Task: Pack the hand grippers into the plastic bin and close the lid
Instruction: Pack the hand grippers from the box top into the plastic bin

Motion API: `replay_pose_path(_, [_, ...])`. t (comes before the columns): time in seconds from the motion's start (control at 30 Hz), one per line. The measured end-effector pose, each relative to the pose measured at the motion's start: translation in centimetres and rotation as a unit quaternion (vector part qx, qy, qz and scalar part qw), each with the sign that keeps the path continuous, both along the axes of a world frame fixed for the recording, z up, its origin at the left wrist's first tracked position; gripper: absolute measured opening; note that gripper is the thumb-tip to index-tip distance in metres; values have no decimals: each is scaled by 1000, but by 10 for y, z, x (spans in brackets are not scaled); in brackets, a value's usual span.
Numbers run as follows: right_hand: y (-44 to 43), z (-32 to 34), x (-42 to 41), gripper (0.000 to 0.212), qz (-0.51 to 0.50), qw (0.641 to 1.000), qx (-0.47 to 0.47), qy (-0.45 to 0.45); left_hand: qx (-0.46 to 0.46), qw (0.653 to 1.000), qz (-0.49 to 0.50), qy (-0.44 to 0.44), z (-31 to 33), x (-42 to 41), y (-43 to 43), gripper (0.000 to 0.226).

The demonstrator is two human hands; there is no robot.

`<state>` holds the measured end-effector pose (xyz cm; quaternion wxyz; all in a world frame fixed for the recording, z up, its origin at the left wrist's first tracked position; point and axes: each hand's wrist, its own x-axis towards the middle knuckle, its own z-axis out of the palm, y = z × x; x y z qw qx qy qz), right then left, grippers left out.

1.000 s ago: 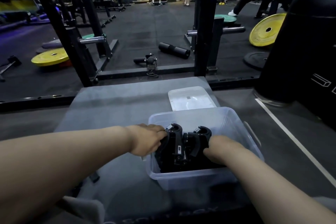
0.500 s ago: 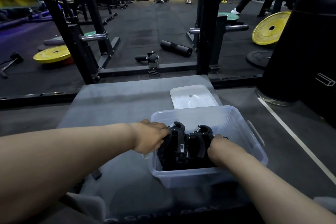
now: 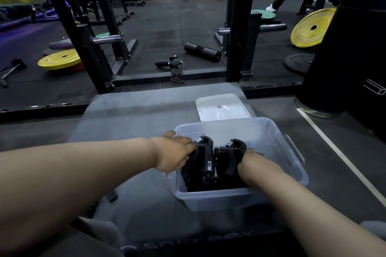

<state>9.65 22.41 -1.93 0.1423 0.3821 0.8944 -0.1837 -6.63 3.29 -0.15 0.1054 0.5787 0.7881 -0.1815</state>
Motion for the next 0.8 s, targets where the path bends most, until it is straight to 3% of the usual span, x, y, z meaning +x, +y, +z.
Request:
replay_pose_path(0.27, [4, 0, -2, 38, 9, 1000, -18, -13, 23, 1000, 2, -4, -2, -2, 0, 46])
replay_pose_path(0.43, [9, 3, -4, 45, 15, 999, -43, -29, 45, 996, 69, -11, -6, 3, 3, 44])
replay_pose_path(0.8, [9, 6, -2, 41, -3, 998, -55, -6, 29, 997, 73, -6, -1, 5, 6, 59])
